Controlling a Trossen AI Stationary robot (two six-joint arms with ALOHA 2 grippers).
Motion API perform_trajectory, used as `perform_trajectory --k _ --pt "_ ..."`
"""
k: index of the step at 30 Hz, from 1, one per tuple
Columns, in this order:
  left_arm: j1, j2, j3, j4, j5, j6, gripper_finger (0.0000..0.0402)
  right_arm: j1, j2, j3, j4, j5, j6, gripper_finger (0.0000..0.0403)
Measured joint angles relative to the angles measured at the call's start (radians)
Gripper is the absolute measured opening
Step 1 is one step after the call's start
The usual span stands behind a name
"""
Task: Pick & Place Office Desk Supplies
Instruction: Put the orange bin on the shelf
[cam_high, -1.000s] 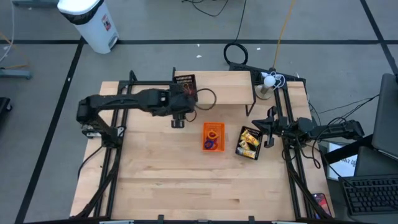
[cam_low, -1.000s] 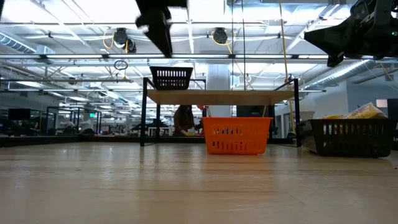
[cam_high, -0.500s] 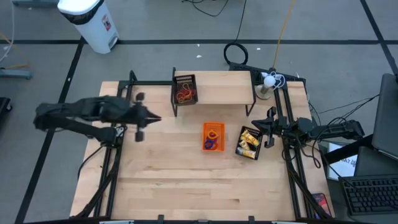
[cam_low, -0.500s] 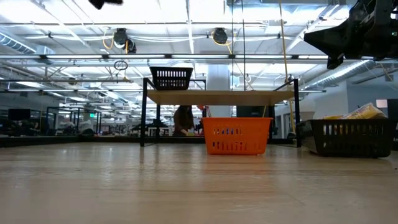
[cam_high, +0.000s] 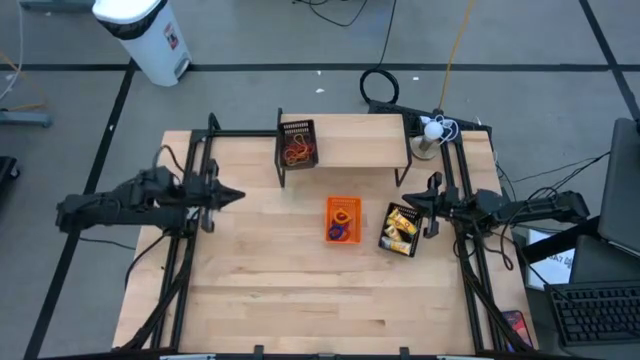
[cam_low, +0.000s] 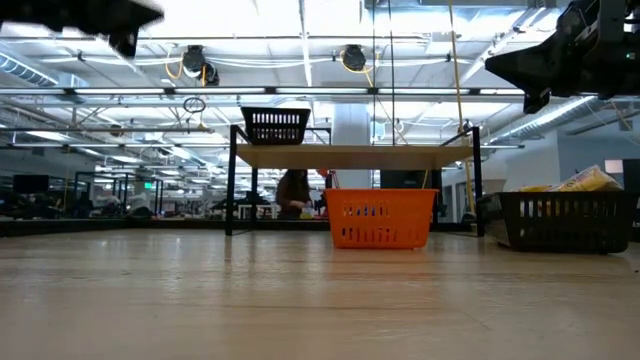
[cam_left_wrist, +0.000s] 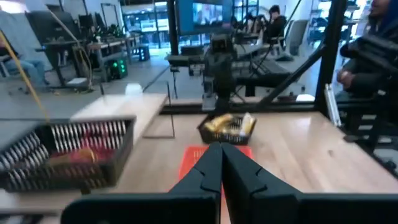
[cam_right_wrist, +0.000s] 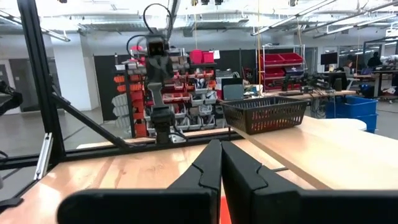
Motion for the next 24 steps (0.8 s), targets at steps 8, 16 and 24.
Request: perform_trajectory --k 8,16,24 --pt "0.0 -0.128 -0.199 0.106 -0.003 -0.07 0.0002 0.0 0.014 0.0 0.013 0.001 0.001 0.0" --pt "0.0 -0.165 -0.32 0.185 -0.001 -0.064 0.0001 0.0 0.038 0.0 0.04 0.002 0.002 0.0" --pt "-0.001 -0.157 -0.404 0.181 -0.018 -0.072 0.0002 0.0 0.068 0.0 0.052 0.002 0.0 0.0"
